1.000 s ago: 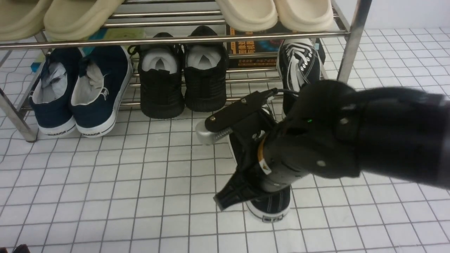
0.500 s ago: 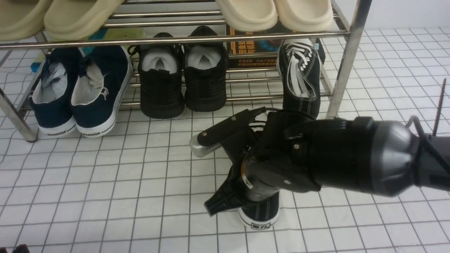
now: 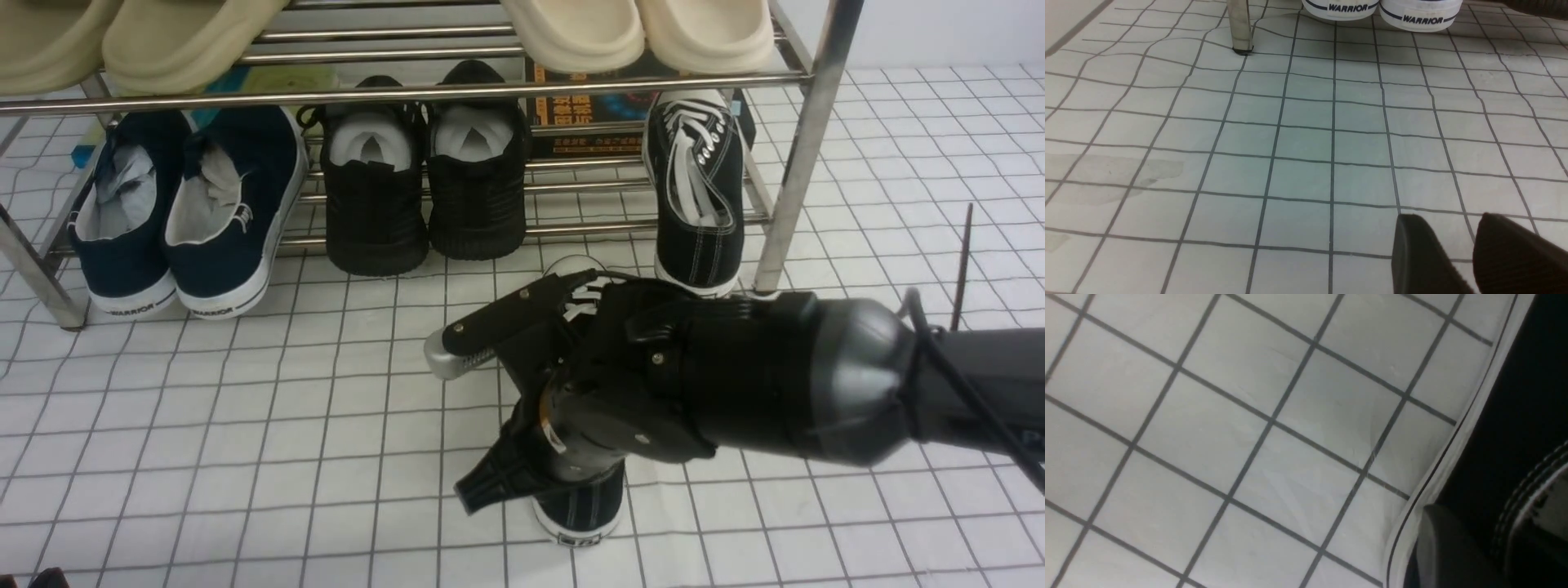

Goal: Take the shoes off the shelf with your hand from the white checkered tablecloth.

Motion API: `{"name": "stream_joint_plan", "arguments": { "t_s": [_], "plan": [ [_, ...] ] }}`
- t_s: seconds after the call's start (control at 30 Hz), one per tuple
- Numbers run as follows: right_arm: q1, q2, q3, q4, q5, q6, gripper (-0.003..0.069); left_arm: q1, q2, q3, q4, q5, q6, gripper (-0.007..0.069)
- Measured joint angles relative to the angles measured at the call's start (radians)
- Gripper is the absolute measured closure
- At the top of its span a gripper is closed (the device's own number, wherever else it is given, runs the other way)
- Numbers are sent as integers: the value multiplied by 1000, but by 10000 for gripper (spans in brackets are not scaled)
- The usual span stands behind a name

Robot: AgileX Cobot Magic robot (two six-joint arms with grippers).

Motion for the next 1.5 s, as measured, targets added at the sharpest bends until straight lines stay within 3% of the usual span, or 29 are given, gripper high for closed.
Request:
{"name": "stream_joint_plan", "arguments": {
  "t_s": [0.13, 0.3, 0.5, 0.6, 1.0, 1.5],
  "plan": [
    [0, -23, -5, -6, 28, -6, 304, 0, 0, 0, 0, 0, 0, 384],
    [-1, -69, -89, -37, 169, -75, 225, 0, 0, 0, 16, 0, 0, 384],
    [-39, -88, -233, -80, 276, -124, 227, 0, 0, 0, 50, 2, 0, 384],
    [-115, -88, -294, -117, 271, -132, 228, 0, 0, 0, 62, 3, 0, 384],
    [-379, -45, -313, -101, 101, -132, 228, 0, 0, 0, 71, 4, 0, 384],
    [-397, 164, -313, -128, -14, -132, 249, 0, 0, 0, 73, 4, 0, 384]
  ]
}}
